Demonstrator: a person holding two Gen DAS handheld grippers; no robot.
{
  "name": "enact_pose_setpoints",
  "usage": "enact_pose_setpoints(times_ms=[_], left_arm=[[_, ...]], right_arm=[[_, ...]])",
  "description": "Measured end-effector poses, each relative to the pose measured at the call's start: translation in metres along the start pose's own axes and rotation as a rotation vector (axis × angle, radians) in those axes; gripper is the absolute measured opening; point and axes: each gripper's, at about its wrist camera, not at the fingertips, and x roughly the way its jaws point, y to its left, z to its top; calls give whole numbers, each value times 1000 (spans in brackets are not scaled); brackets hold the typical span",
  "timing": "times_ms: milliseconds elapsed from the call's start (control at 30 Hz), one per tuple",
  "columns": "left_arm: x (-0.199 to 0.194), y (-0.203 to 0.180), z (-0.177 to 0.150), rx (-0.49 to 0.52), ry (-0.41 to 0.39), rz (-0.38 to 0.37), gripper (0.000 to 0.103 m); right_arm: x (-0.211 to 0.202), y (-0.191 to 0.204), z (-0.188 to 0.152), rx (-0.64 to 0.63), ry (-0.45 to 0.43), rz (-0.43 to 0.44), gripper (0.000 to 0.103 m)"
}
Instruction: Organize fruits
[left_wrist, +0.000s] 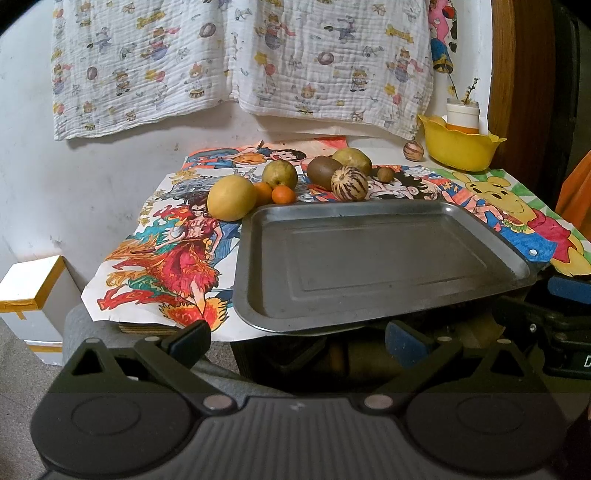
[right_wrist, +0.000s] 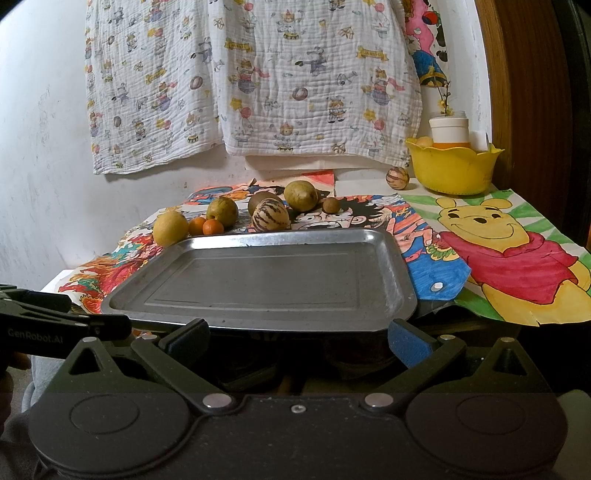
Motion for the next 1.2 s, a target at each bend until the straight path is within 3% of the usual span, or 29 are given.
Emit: enact_pose_setpoints(times_ms=[1200], left_arm=[[7, -5, -6, 9, 10, -1, 103]], right_arm=[[2, -3, 1, 6, 3, 4, 103]])
